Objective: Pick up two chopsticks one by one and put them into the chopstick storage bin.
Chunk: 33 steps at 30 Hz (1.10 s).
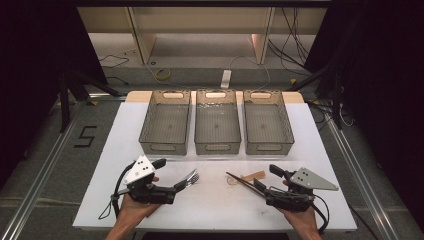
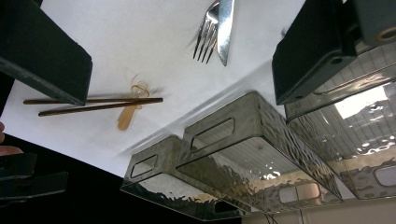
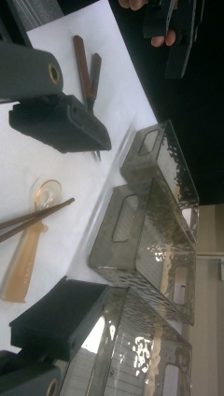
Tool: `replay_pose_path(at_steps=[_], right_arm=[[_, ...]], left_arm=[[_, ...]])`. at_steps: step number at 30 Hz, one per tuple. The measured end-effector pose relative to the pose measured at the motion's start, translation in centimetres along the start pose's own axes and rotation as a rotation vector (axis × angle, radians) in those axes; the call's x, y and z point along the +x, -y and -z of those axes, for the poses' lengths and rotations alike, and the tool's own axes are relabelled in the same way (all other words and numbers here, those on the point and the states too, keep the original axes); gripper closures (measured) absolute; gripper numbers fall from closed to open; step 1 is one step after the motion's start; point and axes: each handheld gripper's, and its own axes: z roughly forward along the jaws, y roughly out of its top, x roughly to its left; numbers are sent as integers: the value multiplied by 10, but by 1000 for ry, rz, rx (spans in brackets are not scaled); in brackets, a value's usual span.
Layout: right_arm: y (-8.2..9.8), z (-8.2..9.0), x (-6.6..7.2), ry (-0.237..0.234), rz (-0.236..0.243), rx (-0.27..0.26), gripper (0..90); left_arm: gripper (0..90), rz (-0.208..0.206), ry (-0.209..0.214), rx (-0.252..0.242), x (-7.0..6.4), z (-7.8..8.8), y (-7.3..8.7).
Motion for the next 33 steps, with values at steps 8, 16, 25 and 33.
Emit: replay_pose_path(at_steps=[8,16,25,33], right_arm=[[-2,-1,2,3,30,40,266],[-17,0,1,-3,71,130,275],[-43,-11,-11,-4,196,415,294],[-47,-21,-24,15,211,554,323]], left_arm=[[45,-4,-4,-9,0,1,0],[45,-3,-6,-9,0,0,0],[45,-5,-9,-8,1,0,-1],[45,9,-18,-15,4,0,-1]])
